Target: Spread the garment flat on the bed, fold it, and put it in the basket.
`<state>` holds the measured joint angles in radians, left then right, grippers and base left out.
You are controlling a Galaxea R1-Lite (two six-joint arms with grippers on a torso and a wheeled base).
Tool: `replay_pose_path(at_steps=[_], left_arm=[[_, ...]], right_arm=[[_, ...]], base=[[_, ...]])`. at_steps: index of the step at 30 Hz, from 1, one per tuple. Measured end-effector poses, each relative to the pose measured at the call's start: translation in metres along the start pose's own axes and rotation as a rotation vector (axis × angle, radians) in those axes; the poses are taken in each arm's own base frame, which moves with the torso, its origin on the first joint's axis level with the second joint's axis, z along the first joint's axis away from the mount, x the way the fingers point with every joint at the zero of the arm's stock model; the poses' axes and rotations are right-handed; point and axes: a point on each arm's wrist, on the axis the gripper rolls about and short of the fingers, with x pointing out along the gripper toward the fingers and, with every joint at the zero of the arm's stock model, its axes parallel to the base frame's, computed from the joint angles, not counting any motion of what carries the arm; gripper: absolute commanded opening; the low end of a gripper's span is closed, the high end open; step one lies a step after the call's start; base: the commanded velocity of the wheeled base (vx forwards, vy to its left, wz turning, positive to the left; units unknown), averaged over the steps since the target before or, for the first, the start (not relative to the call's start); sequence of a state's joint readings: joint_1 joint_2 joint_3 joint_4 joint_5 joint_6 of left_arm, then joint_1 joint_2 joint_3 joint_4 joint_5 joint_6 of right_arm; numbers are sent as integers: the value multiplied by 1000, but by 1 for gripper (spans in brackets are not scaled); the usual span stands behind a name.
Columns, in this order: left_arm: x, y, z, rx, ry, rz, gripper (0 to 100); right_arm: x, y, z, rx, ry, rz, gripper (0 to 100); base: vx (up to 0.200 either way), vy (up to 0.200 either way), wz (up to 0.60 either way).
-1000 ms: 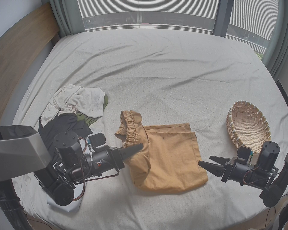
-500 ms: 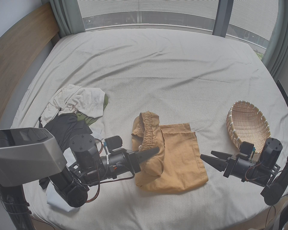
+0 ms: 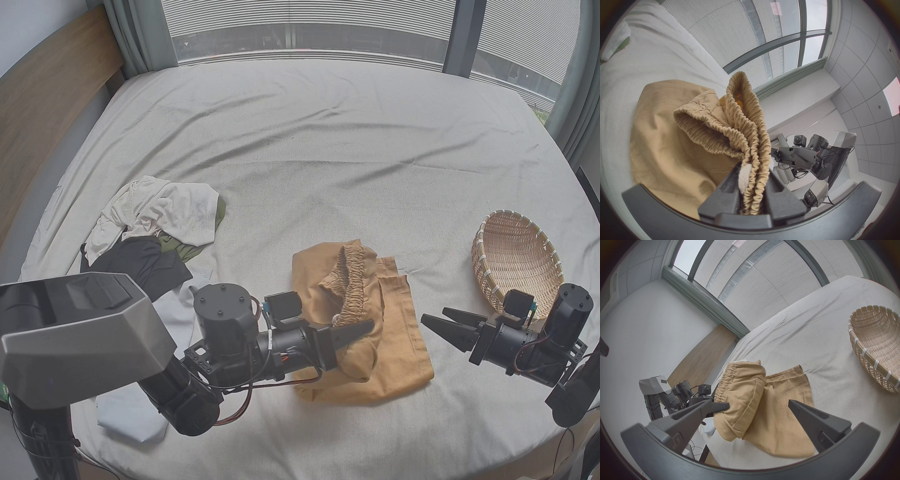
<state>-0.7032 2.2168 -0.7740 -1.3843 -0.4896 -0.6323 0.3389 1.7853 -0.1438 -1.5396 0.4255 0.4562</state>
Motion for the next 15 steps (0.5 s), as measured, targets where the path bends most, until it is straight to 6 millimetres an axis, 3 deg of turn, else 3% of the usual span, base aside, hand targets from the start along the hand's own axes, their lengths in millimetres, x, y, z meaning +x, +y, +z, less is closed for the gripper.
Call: replay_pose_path(at_steps=[15], left_arm=[[29,12,-3,14,-33,14,0]], right_arm=[[-3,2,6,-6,-25,17,100]], base=[[0,0,0]])
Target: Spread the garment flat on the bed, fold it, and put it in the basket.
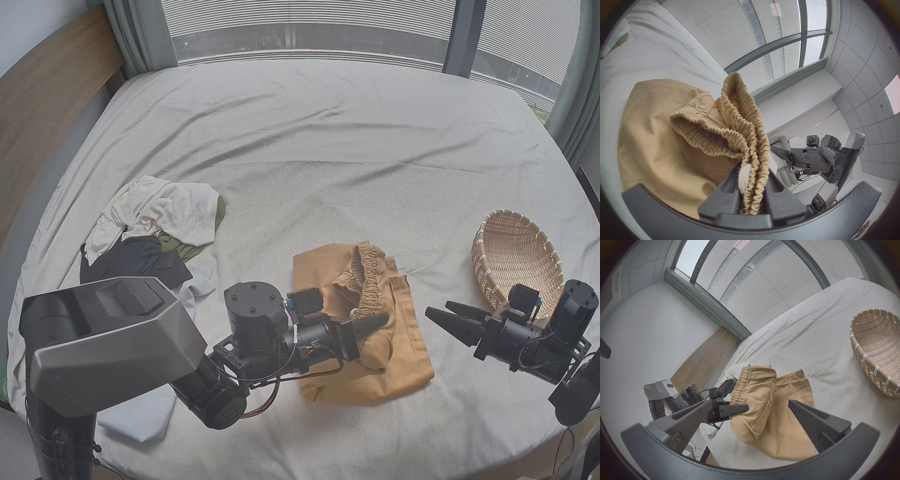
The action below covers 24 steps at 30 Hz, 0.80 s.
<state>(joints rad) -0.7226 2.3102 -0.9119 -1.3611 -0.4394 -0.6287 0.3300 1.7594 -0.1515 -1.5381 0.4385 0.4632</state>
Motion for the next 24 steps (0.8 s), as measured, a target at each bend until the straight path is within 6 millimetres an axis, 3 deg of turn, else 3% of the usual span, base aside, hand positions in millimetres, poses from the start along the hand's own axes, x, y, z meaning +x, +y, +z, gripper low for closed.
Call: replay_pose_path(at_steps=[1,2,17,24], left_arm=[[1,1,0,-1,0,0,0],[1,2,-1,0,0,2,100],[2,5,1,0,-40,52,100],[-10,1,9,1,-51,65,100]], right_arm=[[0,0,0,0,1,2,100],[0,0,0,0,0,2,100],[-1,-1,1,0,-1,1,100],[-1,-1,0,1,2,1,100]], base=[[0,0,0],[0,0,0],[0,0,0],[0,0,0]])
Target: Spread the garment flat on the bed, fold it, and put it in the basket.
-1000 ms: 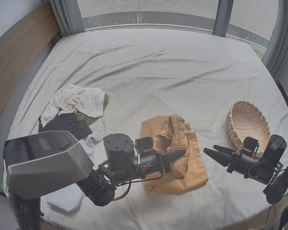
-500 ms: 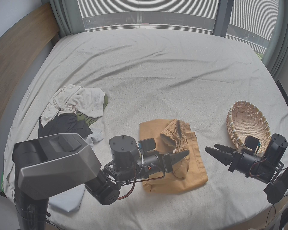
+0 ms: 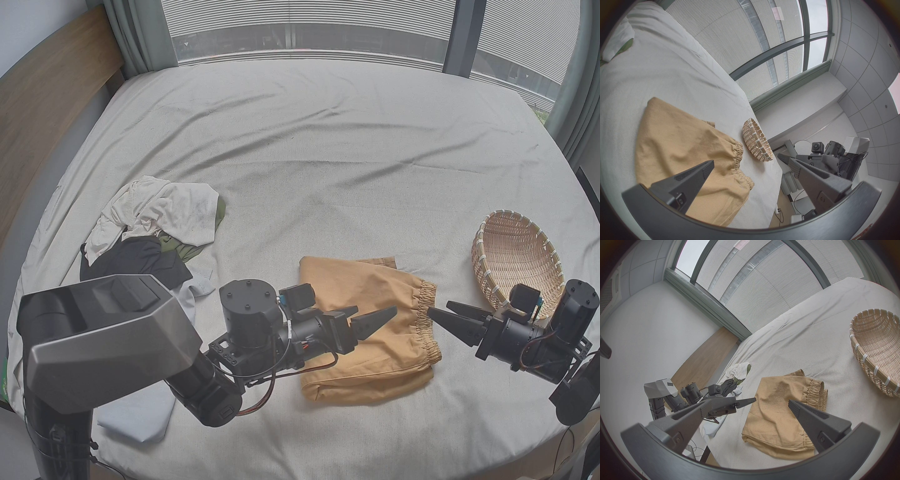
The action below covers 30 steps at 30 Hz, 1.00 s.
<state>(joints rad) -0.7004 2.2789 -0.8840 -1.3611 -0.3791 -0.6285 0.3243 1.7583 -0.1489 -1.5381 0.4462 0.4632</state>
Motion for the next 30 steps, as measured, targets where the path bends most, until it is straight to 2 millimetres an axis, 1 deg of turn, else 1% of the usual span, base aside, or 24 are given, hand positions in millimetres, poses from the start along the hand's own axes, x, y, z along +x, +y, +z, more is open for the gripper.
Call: replay_pose_path(at_steps=[6,7,9,17,23,27,30], left_arm=[[-22,-1,19,-1,-27,36,100],[-29,-1,25,0,-40,47,100],[-38,-1,33,0,-55,64,100],[-85,-6,67,14,-126,129,100],[-115,-8,81,38,-188,161,100],[-131,-3,89,66,-216,187,100],[-139,1,92,104,-222,205,100]], right_arm=[[0,0,-1,2,6,-2,100],[0,0,-2,2,8,-2,100],[0,0,-2,3,11,-1,100],[1,-1,-6,12,28,-7,100],[2,-4,-11,21,49,-17,100],[4,-7,-15,29,66,-30,100],[5,-10,-19,37,80,-48,100]], base=[[0,0,0],[0,0,0],[0,0,0],[0,0,0],[0,0,0],[0,0,0],[0,0,0]])
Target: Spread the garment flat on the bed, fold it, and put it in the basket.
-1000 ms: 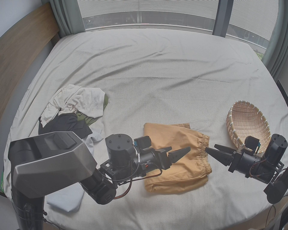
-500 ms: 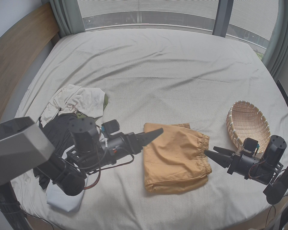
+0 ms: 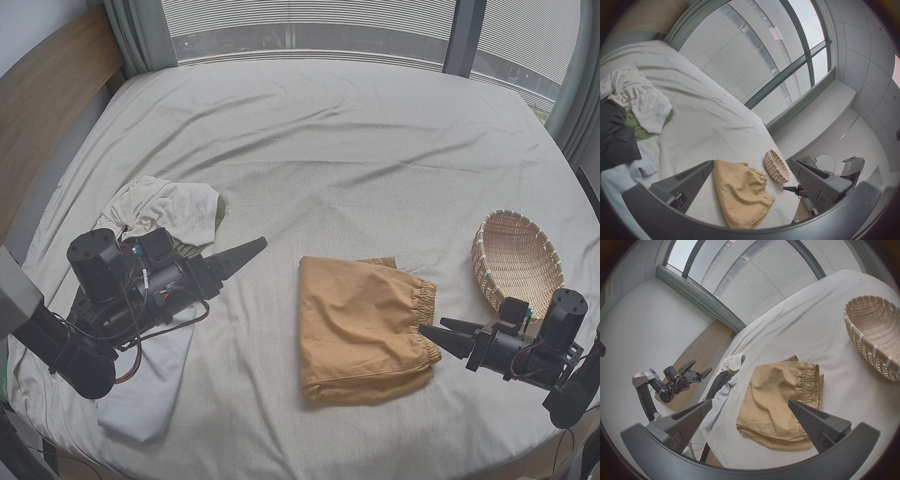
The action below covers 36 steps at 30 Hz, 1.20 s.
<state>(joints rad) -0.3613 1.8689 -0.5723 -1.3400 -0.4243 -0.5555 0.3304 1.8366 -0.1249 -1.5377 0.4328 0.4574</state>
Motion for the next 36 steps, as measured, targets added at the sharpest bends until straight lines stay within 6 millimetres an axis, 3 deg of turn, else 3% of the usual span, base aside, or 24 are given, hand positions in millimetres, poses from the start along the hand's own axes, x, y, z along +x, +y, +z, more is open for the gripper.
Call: replay_pose_path(at_steps=[11,23,36], left_arm=[[-9,10,-10,48,-22,-5,100],[-10,29,-29,28,15,24,100],[-11,33,-31,22,21,37,100]], right_arm=[[1,-22,-10,34,35,-113,100],[2,-43,-36,71,150,-199,100],[14,-58,-57,90,229,-253,100]], base=[[0,0,0],[0,0,0],[0,0,0]])
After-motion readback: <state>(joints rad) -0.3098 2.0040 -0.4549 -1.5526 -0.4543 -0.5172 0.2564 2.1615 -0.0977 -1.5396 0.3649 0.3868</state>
